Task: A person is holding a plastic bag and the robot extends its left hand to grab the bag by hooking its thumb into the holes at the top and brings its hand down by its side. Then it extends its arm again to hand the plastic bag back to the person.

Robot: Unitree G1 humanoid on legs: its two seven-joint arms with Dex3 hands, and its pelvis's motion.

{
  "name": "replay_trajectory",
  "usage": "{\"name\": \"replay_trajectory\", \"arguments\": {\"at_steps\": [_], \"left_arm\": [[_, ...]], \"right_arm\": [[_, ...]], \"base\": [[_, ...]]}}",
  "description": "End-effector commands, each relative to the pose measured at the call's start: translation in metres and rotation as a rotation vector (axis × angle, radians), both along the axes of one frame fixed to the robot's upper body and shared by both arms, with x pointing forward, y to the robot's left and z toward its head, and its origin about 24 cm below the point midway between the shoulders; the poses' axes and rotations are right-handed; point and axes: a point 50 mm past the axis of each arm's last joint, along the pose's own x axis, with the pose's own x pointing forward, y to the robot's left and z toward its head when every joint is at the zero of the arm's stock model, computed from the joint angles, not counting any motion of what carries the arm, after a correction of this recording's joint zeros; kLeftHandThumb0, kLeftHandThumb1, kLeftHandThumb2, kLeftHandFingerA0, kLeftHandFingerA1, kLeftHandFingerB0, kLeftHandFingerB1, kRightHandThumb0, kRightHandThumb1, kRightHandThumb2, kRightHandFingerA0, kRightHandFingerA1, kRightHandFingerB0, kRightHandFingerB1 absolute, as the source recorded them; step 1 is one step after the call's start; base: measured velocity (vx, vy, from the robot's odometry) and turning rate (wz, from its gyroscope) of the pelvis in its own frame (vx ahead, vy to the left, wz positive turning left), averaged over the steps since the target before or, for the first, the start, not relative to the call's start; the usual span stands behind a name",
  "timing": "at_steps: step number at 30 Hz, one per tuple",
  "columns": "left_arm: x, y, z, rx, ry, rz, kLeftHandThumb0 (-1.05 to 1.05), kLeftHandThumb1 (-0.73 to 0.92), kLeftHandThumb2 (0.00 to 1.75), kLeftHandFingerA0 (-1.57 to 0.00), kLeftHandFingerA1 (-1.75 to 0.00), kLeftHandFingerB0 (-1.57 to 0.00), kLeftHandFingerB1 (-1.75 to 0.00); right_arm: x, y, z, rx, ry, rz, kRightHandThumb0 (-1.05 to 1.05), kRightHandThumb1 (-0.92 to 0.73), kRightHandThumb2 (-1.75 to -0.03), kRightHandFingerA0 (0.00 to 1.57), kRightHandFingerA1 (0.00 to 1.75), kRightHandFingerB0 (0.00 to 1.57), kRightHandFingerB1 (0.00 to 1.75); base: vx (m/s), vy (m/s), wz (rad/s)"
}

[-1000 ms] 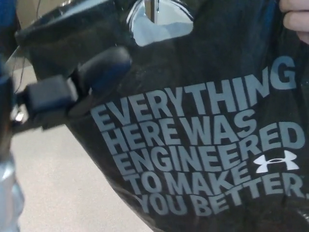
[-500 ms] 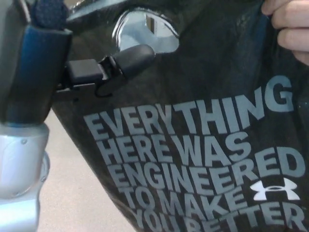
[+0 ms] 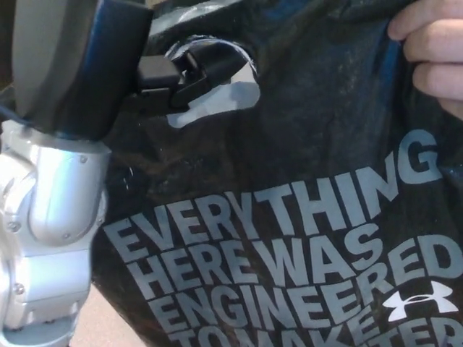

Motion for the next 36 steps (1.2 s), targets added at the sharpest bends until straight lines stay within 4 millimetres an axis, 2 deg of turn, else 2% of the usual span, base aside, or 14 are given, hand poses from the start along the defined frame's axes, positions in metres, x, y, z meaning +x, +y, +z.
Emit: {"name": "replay_trajectory", "arguments": {"at_steps": [1,18,21,22,29,30,34,35,36], "left_arm": [[0.005,-0.002,0.001,0.009,-0.012,0.075,-0.31,0.27,0.85,-0.01,-0.48,0.0,-0.48],[0.033,-0.012,-0.011,0.078,0.072,0.159,-0.3,0.27,0.84,-0.02,-0.48,0.0,-0.48],[0.038,-0.013,-0.014,0.064,0.085,0.156,-0.3,0.31,0.87,-0.02,-0.48,0.0,-0.48],[0.04,-0.013,-0.014,0.063,0.084,0.161,-0.56,0.42,0.67,-0.17,-0.41,-0.08,-0.34],[0.057,-0.022,-0.017,0.025,0.097,0.141,-0.49,0.41,0.65,-0.36,-0.44,-0.18,-0.35],[0.063,-0.026,-0.018,0.011,0.096,0.143,-0.4,0.46,0.54,-0.46,-0.39,-0.25,-0.3],[0.076,-0.032,-0.022,0.0,0.112,0.159,-0.42,0.48,0.55,-0.46,-0.39,-0.24,-0.3],[0.08,-0.034,-0.022,-0.004,0.111,0.161,-0.42,0.5,0.55,-0.56,-0.4,-0.26,-0.31],[0.084,-0.036,-0.022,-0.013,0.106,0.16,-0.42,0.5,0.55,-0.56,-0.4,-0.26,-0.31]], "right_arm": [[-0.002,-0.005,0.001,0.001,-0.002,-0.014,-0.37,-0.69,-0.6,0.64,0.5,0.41,0.36],[0.001,-0.006,0.003,-0.01,-0.003,-0.004,-0.38,-0.7,-0.6,0.64,0.49,0.41,0.36],[-0.001,-0.006,0.002,-0.005,0.0,-0.004,-0.38,-0.7,-0.6,0.64,0.49,0.41,0.36],[-0.001,-0.006,0.002,-0.005,0.002,-0.005,-0.39,-0.7,-0.6,0.64,0.48,0.41,0.36],[-0.007,-0.007,0.0,-0.027,0.012,-0.005,-0.39,-0.7,-0.61,0.66,0.49,0.42,0.36],[-0.008,-0.006,-0.001,-0.016,0.01,-0.01,-0.37,-0.69,-0.6,0.66,0.5,0.43,0.36],[-0.011,-0.006,-0.002,-0.012,0.014,-0.009,-0.38,-0.69,-0.6,0.66,0.5,0.42,0.36],[-0.01,-0.007,-0.002,-0.014,0.015,-0.007,-0.4,-0.71,-0.61,0.66,0.5,0.43,0.36],[-0.009,-0.007,-0.001,-0.015,0.014,-0.004,-0.4,-0.71,-0.61,0.66,0.5,0.43,0.36]], "base": [[0.0,0.0,0.0],[0.0,0.0,0.0],[0.0,0.0,0.0],[0.0,0.0,0.0],[0.0,0.0,0.0],[0.0,0.0,0.0],[0.0,0.0,0.0],[0.0,0.0,0.0],[0.0,0.0,0.0]]}}
